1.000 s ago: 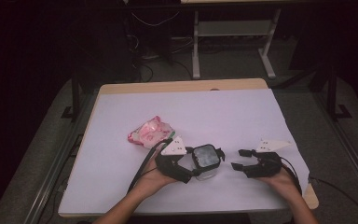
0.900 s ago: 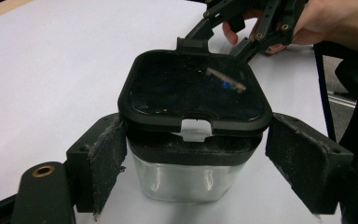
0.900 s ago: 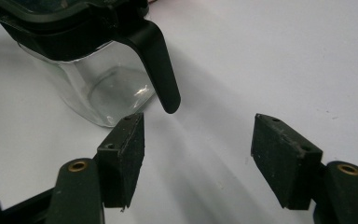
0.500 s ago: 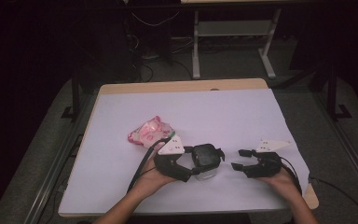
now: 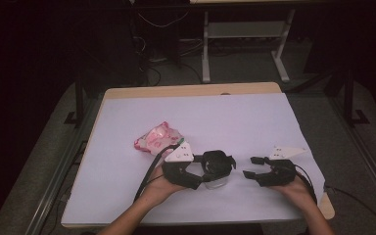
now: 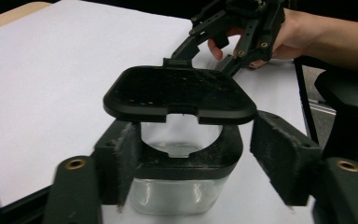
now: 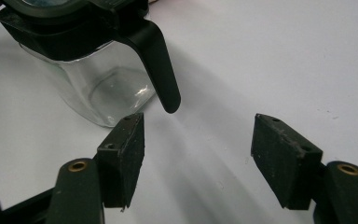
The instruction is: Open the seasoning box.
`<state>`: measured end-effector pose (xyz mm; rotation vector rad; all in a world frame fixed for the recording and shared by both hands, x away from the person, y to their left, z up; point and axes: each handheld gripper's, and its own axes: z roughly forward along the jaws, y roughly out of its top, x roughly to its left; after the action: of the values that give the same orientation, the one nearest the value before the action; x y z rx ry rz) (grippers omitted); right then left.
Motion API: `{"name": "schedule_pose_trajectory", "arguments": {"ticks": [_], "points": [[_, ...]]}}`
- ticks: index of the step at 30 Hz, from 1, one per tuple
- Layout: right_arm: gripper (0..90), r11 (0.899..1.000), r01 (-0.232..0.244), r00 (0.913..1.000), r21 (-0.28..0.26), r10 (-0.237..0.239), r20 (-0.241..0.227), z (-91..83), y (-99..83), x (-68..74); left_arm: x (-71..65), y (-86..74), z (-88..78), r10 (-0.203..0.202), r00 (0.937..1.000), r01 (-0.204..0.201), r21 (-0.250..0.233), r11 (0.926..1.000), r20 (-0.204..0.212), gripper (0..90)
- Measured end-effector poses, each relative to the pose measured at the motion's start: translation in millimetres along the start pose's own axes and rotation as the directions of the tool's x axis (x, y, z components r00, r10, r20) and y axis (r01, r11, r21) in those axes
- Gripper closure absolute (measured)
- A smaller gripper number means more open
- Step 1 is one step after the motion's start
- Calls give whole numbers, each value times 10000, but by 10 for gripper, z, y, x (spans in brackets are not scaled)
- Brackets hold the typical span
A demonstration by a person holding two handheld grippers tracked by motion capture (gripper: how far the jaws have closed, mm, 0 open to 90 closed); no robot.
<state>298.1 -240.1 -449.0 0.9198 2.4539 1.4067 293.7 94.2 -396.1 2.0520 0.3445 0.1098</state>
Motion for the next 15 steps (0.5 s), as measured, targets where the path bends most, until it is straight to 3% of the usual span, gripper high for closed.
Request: {"name": "schedule_pose_trajectory", "arguments": {"ticks": [8, 15], "points": [[344, 10000, 0, 10000, -12, 0, -1, 3, -1, 3, -15, 11, 10, -27, 9999, 26, 80, 10000, 164, 470], [344, 10000, 4, 10000, -9, -4, -10, 3, 0, 3, -9, 21, 12, -67, 9998, 64, 151, 9999, 208, 680]]}}
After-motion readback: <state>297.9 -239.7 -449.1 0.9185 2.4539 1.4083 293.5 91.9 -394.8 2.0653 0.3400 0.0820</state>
